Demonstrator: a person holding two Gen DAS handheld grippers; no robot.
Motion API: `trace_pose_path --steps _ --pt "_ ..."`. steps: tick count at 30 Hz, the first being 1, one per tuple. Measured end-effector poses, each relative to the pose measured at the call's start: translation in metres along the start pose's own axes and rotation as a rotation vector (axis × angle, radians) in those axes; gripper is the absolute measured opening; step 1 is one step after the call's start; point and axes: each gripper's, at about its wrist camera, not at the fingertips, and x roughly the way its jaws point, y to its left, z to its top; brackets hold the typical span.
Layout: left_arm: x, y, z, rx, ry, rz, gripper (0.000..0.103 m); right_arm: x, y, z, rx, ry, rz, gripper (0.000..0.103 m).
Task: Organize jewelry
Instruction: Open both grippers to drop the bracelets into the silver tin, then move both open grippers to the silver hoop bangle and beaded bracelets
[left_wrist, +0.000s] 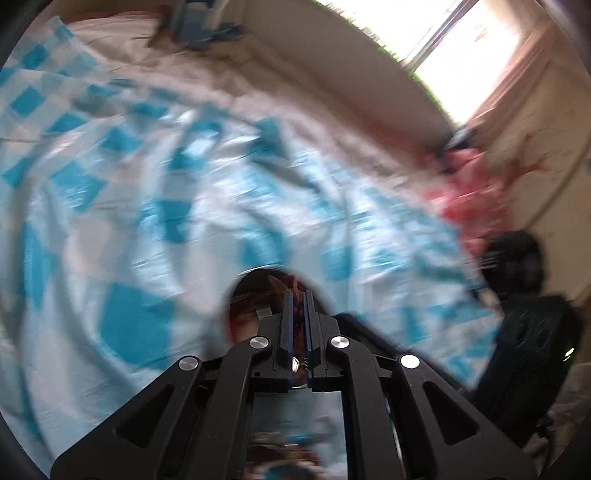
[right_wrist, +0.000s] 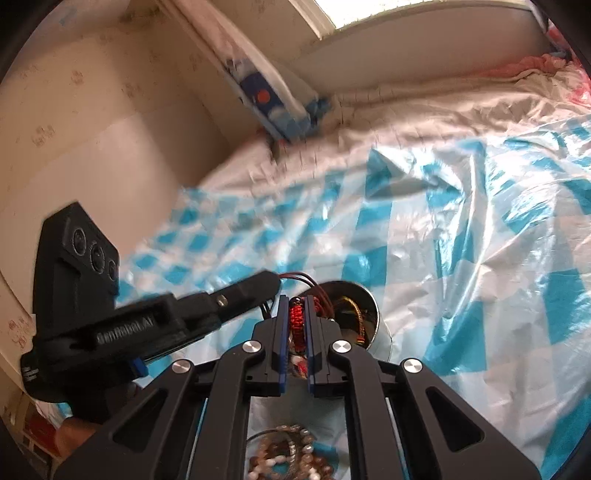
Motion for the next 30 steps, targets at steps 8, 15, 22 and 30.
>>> trace_pose_path --steps 8,15,22,30 --pt "-0.010 0.007 0.000 0.025 -0.025 0.156 0.038 -0.004 -0.015 0.000 0.001 -0.010 -0.151 0.023" --pt "-0.020 0.012 -0.003 0.026 -0.029 0.239 0.047 -0.011 -0.023 -0.001 0.038 -0.023 -0.180 0.032" --pt "-0.024 0.005 -0.009 0.109 -0.028 0.333 0.055 -0.008 -0.009 -0.006 -0.014 -0.013 -0.181 0.049" --pt "-0.033 0.004 -0.011 0.162 -0.034 0.378 0.056 -0.008 -0.002 -0.010 -0.038 -0.003 -0.178 0.052"
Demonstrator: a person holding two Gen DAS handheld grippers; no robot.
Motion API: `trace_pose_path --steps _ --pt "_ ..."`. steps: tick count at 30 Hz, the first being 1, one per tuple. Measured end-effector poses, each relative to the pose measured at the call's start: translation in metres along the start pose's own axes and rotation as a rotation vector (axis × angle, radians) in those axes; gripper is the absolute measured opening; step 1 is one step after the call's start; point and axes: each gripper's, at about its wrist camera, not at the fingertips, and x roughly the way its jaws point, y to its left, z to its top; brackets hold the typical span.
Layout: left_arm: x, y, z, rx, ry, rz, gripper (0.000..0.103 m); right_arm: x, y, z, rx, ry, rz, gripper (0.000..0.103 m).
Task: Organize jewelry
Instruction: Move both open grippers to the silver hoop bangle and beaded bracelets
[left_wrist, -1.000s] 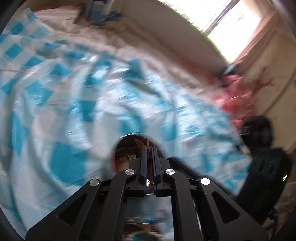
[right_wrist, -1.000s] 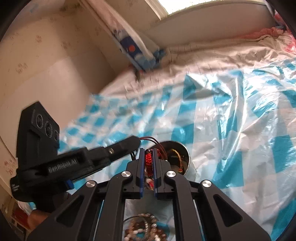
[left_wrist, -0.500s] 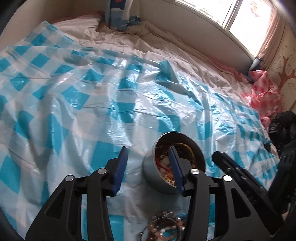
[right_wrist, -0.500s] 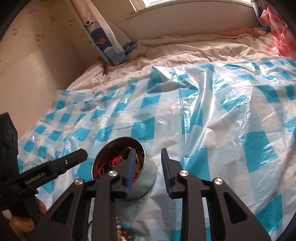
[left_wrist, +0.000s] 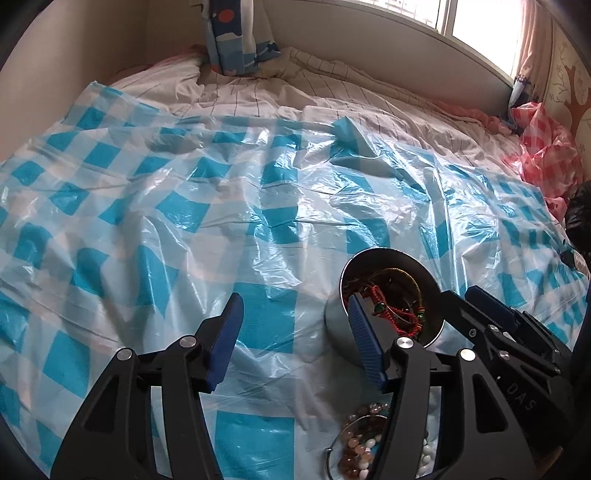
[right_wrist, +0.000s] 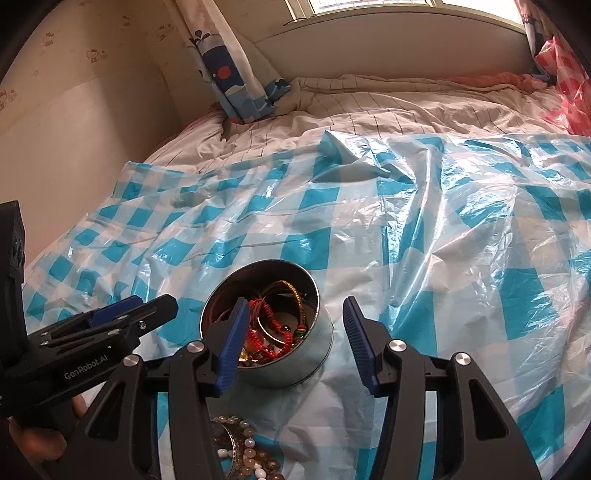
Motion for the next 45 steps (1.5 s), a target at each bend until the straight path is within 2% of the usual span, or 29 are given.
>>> trace_pose_path --steps 5,21,24,27,36,45 --pt "-0.004 -0.002 -0.002 0.029 0.000 0.007 0.057 -0.004 0.000 -0.004 -0.006 0.008 -0.005 0.055" --pt "-0.020 0.004 -0.009 0.072 -0.004 0.024 0.059 -0.015 0.001 -0.014 -0.024 0.012 -0.034 0.055" --pt "-0.020 0.006 -0.009 0.074 -0.003 0.025 0.059 -0.014 0.003 -0.016 -0.034 0.014 -0.037 0.061" --pt "-0.019 0.005 -0.010 0.079 0.006 0.019 0.060 -0.014 0.005 -0.017 -0.038 0.017 -0.034 0.061" --pt "-0.020 -0.001 -0.018 0.116 0.028 0.009 0.061 -0.024 0.013 -0.033 -0.060 0.077 -0.048 0.061" --pt "-0.014 0.002 -0.033 0.102 0.118 -0.115 0.061 -0.042 0.009 -0.058 -0.104 0.140 -0.107 0.061"
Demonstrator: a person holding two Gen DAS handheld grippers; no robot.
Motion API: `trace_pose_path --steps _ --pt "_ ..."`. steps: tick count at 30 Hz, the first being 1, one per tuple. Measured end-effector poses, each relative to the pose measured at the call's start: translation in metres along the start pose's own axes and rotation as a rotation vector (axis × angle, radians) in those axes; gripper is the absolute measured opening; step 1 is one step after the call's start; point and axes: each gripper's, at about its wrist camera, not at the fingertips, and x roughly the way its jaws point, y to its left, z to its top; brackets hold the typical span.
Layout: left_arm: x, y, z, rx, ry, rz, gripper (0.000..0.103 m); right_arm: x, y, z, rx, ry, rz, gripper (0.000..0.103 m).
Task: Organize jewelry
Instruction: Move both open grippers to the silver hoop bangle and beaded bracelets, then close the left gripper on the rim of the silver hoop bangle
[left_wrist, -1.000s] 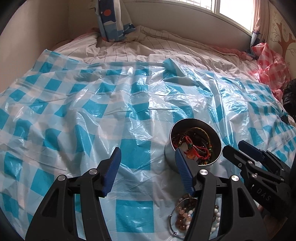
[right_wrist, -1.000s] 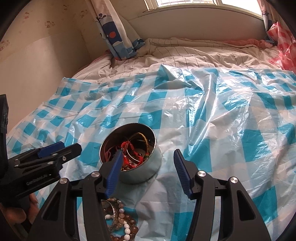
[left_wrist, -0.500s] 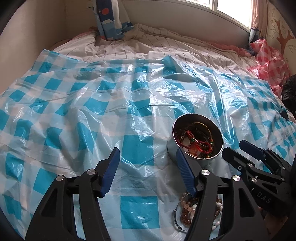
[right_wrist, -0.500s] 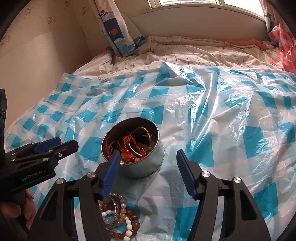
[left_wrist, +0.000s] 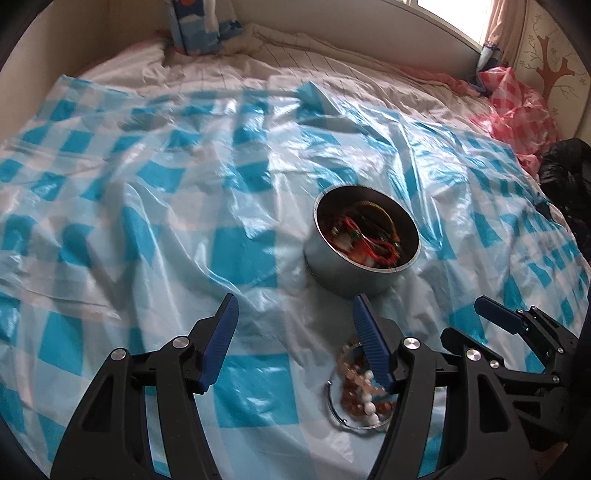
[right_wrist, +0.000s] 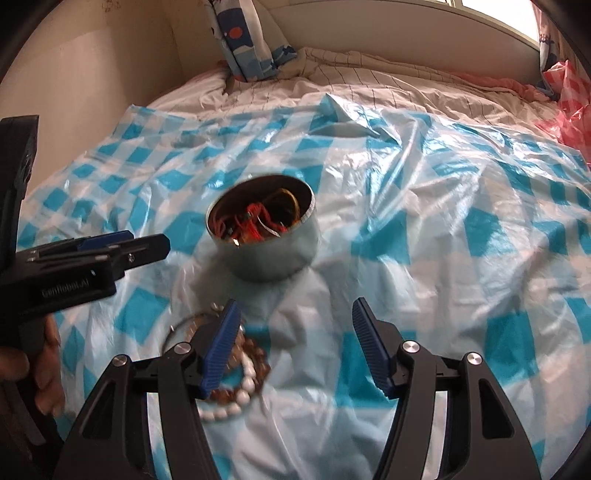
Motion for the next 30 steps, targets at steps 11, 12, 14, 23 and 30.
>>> trace_pose_path --steps 11,12,14,23,30 --pt "0.016 -0.016 -0.025 0.132 0.069 0.041 0.061 0.004 -0.002 -0.004 -0.035 0.031 -0.021 0.061" --pt "0.016 -0.016 -0.026 0.140 0.073 0.045 0.061 0.004 -0.001 -0.004 -0.039 0.031 -0.022 0.061" --pt "0.017 -0.017 -0.029 0.161 0.080 0.063 0.061 0.005 0.000 -0.004 -0.048 0.032 -0.023 0.061" --pt "0.026 -0.022 -0.041 0.259 0.122 0.127 0.061 0.016 0.007 -0.004 -0.086 0.052 -0.035 0.061" --pt "0.019 -0.010 -0.040 0.280 0.085 0.267 0.063 0.022 0.014 -0.004 -0.123 0.056 -0.062 0.061"
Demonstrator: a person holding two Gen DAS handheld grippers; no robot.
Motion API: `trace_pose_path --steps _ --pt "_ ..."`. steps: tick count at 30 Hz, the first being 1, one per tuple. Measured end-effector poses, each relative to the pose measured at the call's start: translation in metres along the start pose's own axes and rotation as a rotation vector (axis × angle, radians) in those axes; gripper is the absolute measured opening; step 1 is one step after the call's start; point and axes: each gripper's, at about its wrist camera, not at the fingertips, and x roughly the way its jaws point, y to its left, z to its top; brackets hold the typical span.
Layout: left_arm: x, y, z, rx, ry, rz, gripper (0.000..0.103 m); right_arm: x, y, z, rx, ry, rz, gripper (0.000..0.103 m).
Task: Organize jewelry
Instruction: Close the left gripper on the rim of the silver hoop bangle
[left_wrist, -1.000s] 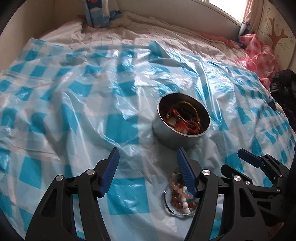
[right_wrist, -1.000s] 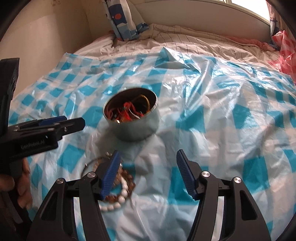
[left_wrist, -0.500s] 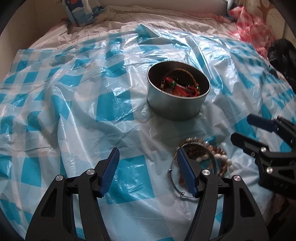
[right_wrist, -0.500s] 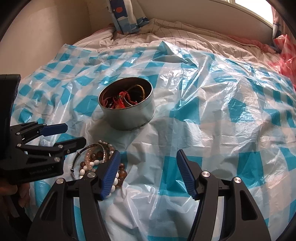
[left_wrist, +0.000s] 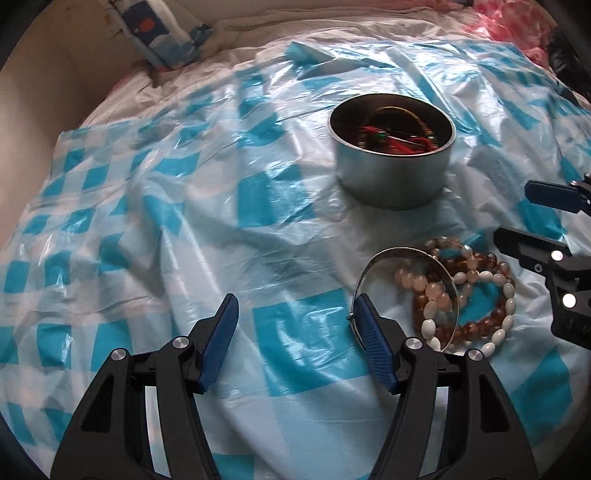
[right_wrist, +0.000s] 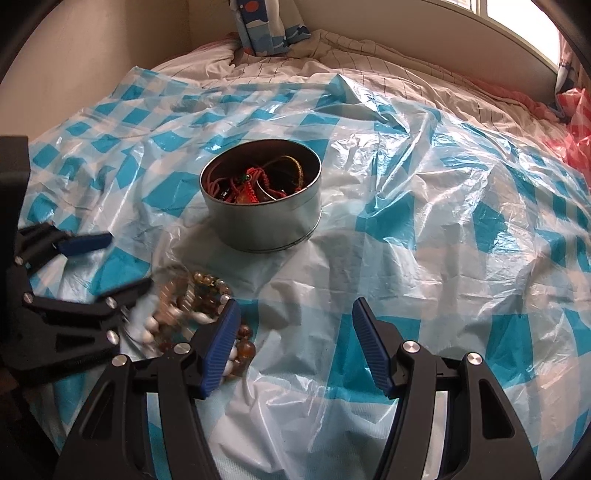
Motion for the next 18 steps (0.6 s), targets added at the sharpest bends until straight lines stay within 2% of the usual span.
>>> trace_pose_path --steps 3,10,13,18 --pt "-0.001 0.004 0.000 -0.016 -0.002 -0.030 0.062 0.001 0.005 0.004 -0.018 -0.016 0.007 0.061" --pt "0.000 0.005 0.003 -0.022 -0.011 -0.020 0.063 0.016 0.027 0.011 -0.094 -0.007 0.019 0.061" --pt "0.000 0.007 0.003 -0.033 -0.012 -0.020 0.063 0.025 0.033 0.013 -0.124 0.011 0.000 0.061" --pt "-0.001 0.006 0.005 -0.041 -0.011 -0.064 0.063 0.026 0.023 0.015 -0.097 0.018 -0.107 0.063"
